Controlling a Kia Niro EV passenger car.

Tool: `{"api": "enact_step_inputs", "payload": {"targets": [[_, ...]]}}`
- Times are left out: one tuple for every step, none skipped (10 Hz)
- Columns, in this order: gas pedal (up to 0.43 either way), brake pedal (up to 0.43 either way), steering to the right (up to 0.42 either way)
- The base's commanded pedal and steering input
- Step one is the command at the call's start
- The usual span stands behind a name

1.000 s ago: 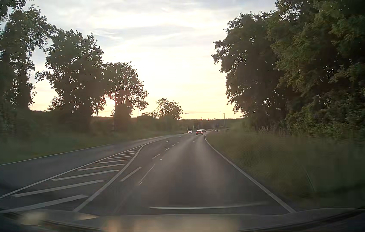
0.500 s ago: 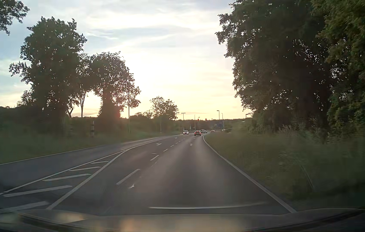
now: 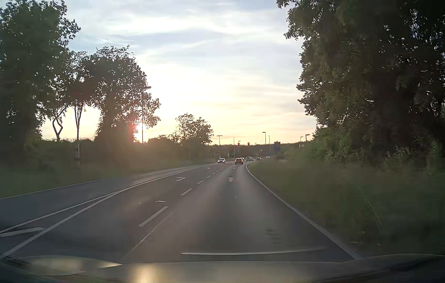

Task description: Follow the waypoints while adhering to traffic rules and regulations

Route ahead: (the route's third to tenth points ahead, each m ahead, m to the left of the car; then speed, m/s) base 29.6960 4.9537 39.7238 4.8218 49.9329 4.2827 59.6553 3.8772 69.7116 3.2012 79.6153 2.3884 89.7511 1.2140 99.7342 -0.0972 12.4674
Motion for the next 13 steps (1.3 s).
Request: {"api": "enact_step_inputs", "payload": {"targets": [[0.0,0.061,0.008],[0.0,0.067,0.007],[0.0,0.073,0.007],[0.0,0.079,0.007],[0.0,0.085,0.006],[0.0,0.091,0.006],[0.0,0.085,0.005],[0.0,0.085,0.003],[0.0,0.085,0.002],[0.0,0.085,0.001],[0.0,0.085,0.001],[0.0,0.085,0.002],[0.0,0.085,0.002]]}}
